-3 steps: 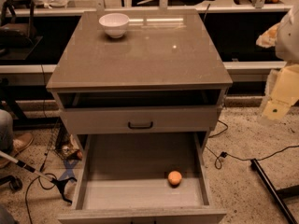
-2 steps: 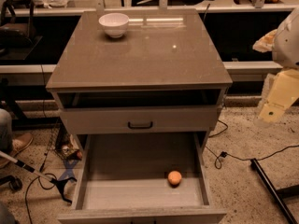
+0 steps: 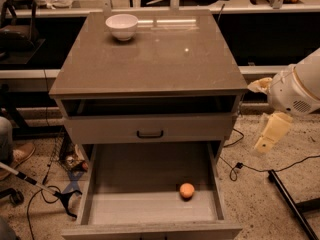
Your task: Pick orange from middle drawer and place on counter
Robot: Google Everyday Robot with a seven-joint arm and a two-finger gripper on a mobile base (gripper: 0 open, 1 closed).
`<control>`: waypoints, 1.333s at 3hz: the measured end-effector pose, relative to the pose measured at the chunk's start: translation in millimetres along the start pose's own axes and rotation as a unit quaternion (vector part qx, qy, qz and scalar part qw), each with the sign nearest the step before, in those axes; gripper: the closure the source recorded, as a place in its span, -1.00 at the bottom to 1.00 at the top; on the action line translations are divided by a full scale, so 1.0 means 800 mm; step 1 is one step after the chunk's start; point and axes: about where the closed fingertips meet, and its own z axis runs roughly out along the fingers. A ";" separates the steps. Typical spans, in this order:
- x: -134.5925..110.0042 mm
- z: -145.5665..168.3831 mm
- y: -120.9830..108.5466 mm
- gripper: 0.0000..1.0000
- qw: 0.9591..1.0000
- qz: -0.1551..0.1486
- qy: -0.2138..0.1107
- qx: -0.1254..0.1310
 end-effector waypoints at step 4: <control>0.106 0.096 -0.007 -1.00 0.999 -0.022 -0.028 -0.015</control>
Offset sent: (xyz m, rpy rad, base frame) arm 0.0043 -0.0207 -0.0323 0.0478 0.0154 -0.0088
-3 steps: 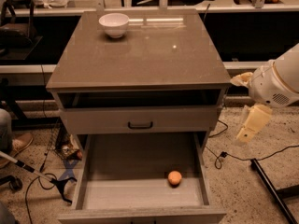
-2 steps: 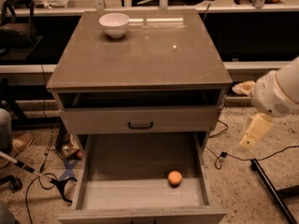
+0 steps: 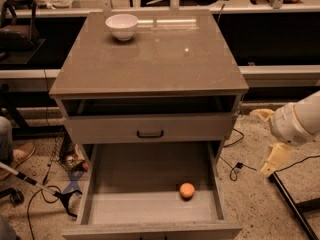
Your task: Pick orange from middle drawer and place on counter
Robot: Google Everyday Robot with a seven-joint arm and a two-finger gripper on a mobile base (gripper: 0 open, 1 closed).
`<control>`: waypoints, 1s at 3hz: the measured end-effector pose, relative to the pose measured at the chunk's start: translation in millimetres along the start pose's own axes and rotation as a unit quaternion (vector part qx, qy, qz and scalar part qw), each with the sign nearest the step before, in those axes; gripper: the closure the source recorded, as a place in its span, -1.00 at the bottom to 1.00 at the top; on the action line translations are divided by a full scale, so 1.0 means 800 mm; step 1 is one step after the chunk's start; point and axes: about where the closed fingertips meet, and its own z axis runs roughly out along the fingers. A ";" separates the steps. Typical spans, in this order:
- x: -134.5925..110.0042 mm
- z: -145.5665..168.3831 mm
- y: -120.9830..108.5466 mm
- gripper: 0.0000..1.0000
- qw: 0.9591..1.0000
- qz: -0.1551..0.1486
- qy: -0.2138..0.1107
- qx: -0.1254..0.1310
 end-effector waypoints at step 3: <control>0.057 0.149 0.002 -1.00 0.998 -0.002 -0.045 -0.037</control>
Offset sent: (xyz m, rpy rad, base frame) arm 0.0211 0.0026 -0.1336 0.0808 0.0489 0.0407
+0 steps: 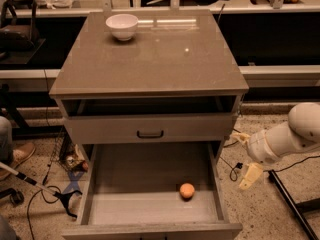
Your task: Pick orange from middle drawer and place on counter
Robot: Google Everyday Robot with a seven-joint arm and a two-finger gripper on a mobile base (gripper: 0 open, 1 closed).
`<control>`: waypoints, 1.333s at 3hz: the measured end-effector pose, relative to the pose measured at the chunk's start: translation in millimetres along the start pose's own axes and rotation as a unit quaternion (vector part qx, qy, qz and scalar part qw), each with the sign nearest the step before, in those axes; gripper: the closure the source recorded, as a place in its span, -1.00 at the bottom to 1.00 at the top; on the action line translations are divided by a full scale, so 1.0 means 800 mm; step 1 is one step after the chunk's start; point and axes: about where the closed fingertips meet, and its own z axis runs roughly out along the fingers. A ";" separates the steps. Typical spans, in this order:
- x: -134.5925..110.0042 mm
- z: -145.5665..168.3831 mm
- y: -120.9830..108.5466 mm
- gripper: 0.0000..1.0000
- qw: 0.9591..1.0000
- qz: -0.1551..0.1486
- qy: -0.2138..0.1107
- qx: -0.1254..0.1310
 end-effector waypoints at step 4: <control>0.022 0.174 0.012 -1.00 0.998 -0.042 -0.038 -0.040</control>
Offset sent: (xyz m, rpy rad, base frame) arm -0.0157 0.0561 -0.0683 0.0417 0.0753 0.0531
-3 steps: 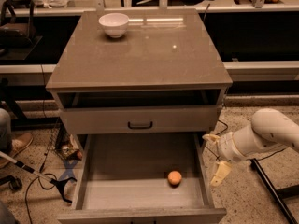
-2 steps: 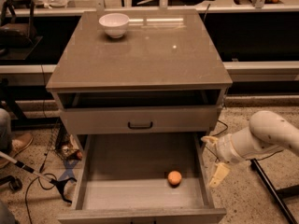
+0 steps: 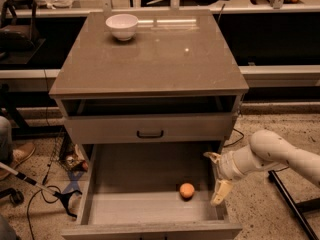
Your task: Pick orange from middle drawer and place on counter
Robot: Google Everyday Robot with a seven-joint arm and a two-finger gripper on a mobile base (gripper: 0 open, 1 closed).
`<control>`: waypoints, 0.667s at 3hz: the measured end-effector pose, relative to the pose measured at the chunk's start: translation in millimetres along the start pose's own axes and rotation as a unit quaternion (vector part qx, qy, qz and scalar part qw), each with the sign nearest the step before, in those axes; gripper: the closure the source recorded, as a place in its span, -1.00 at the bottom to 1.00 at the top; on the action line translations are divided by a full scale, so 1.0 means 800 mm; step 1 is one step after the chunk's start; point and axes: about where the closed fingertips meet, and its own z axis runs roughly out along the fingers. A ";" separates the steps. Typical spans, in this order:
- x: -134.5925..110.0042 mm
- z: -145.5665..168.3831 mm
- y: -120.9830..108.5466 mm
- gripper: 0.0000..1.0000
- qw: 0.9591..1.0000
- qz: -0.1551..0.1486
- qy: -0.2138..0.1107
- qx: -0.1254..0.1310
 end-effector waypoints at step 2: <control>0.018 0.067 -0.001 -1.00 1.000 -0.008 -0.002 -0.008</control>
Offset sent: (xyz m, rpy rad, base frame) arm 0.0051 0.0285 -0.0676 -0.0040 -0.0034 0.0225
